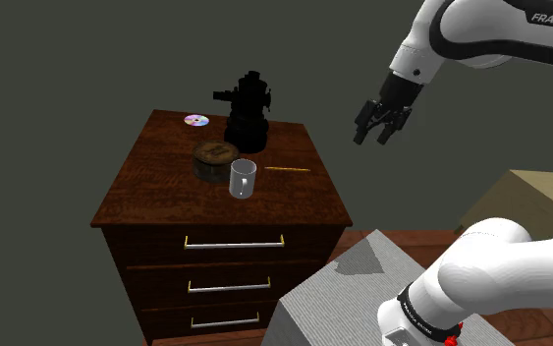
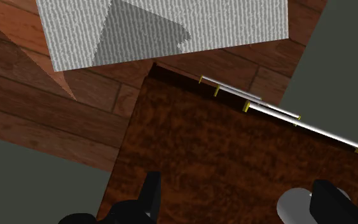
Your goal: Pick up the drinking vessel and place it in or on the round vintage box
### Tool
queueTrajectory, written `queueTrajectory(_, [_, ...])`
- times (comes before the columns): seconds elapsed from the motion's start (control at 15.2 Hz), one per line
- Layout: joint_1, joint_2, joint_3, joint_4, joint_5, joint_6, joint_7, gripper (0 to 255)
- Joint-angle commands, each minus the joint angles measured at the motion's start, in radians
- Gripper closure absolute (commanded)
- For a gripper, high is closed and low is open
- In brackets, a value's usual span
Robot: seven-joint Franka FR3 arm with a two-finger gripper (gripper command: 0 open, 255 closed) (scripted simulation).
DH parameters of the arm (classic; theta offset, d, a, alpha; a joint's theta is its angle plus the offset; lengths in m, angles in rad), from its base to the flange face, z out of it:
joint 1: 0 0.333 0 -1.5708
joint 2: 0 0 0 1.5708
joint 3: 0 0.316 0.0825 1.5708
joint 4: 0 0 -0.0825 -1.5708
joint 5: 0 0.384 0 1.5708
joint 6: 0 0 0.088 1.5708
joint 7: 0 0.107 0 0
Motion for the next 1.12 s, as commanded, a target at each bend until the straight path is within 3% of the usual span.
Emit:
queueTrajectory(0.0, [0.0, 0.0, 0.0, 0.0, 0.0, 0.0, 0.0, 0])
queueTrajectory(0.59, [0.026, 0.282, 0.14, 0.051, 0.04, 0.223, 0.173, 0])
queueTrajectory(1.06, [0.034, 0.546, 0.227, 0.171, 0.012, 0.354, 0.318, 0])
